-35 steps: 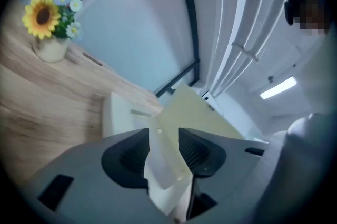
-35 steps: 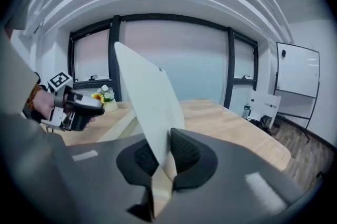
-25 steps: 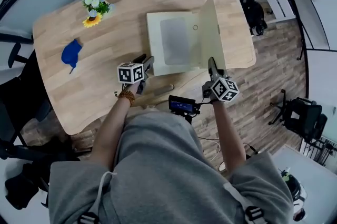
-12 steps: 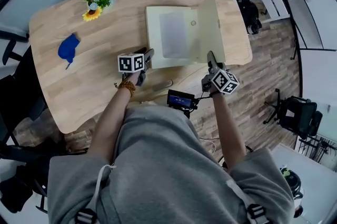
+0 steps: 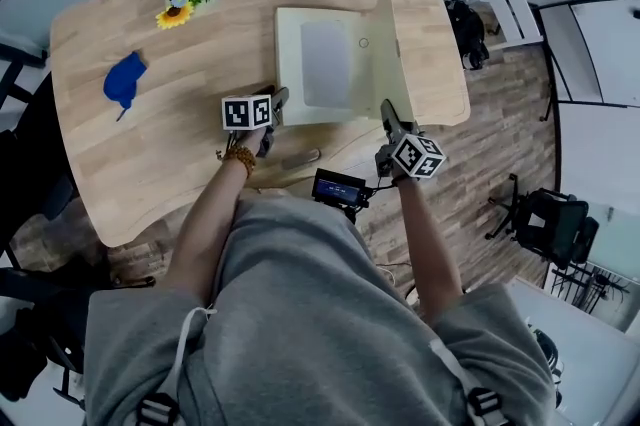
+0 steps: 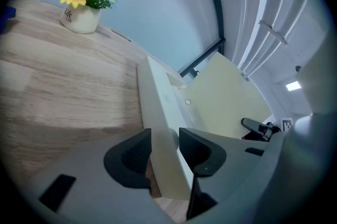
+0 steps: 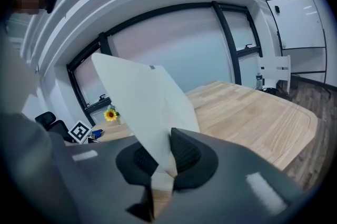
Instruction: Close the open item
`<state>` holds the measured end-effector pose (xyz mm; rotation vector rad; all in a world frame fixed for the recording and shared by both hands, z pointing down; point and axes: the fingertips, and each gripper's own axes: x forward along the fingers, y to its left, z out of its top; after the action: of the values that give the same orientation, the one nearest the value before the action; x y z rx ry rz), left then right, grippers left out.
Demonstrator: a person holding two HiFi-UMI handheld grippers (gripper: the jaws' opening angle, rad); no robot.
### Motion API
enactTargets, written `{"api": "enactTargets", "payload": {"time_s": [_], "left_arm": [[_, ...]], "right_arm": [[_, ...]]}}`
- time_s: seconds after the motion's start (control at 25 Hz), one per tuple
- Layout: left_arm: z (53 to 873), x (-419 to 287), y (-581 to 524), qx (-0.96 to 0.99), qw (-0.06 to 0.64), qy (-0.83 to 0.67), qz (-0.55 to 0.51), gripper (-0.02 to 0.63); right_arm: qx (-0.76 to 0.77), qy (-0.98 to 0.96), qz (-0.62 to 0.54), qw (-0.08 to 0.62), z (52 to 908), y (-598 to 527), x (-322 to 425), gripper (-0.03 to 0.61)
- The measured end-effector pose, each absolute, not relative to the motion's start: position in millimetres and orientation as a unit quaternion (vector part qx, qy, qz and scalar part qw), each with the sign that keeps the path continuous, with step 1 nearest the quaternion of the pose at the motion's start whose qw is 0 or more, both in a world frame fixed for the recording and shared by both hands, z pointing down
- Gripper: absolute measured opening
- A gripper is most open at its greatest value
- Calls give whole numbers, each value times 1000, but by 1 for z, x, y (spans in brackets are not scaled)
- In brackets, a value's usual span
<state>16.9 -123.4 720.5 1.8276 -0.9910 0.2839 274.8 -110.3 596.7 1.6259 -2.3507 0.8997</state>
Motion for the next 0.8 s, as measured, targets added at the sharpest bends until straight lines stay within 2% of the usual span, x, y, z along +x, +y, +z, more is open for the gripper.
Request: {"api": "enactTargets", "payload": {"time_s": [0.8], "left_arm": [[723, 16, -123, 743, 524, -405, 97, 167]], "right_arm": [[450, -831, 278, 172, 621, -93, 224, 41]]}}
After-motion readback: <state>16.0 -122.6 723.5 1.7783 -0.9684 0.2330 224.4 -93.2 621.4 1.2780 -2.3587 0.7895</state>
